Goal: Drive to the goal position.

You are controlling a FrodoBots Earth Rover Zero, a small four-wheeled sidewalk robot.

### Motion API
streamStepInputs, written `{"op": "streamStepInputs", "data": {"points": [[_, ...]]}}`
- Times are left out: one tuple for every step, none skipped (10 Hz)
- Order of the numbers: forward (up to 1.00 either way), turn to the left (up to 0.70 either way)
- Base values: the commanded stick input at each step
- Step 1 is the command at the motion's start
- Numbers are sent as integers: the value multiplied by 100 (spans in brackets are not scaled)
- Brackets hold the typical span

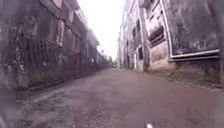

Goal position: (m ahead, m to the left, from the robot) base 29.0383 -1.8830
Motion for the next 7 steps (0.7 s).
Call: {"op": "streamStepInputs", "data": {"points": [[60, 0], [60, 0], [60, 0], [60, 0], [60, 0], [60, 0], [60, 0]]}}
